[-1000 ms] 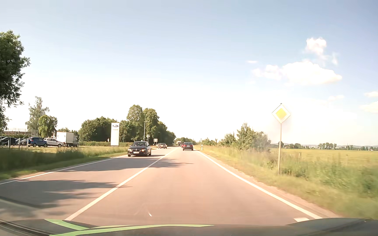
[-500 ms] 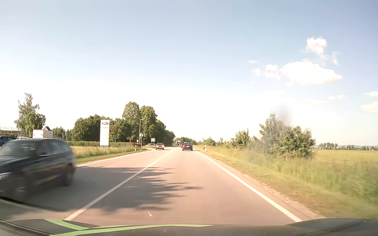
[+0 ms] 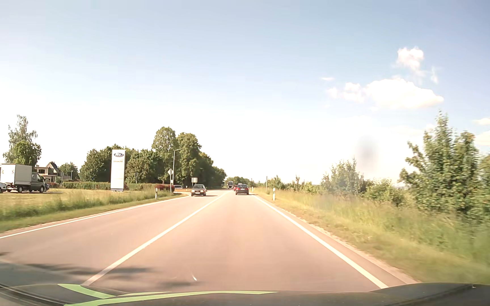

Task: Follow the waypoints while adhering to traffic rules and regulations

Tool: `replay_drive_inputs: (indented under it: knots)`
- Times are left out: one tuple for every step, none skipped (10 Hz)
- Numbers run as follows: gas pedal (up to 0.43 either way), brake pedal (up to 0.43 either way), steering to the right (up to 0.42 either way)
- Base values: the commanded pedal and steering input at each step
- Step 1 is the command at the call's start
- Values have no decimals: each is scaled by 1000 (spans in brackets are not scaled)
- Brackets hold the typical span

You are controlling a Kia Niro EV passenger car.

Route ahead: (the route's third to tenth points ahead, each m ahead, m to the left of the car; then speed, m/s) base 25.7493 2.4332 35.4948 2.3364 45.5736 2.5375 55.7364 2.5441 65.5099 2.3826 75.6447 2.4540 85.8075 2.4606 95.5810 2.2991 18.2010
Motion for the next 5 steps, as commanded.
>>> replay_drive_inputs:
  knots:
    - [118,0,1]
    - [110,0,1]
    - [110,0,1]
    - [98,0,0]
    - [98,0,0]
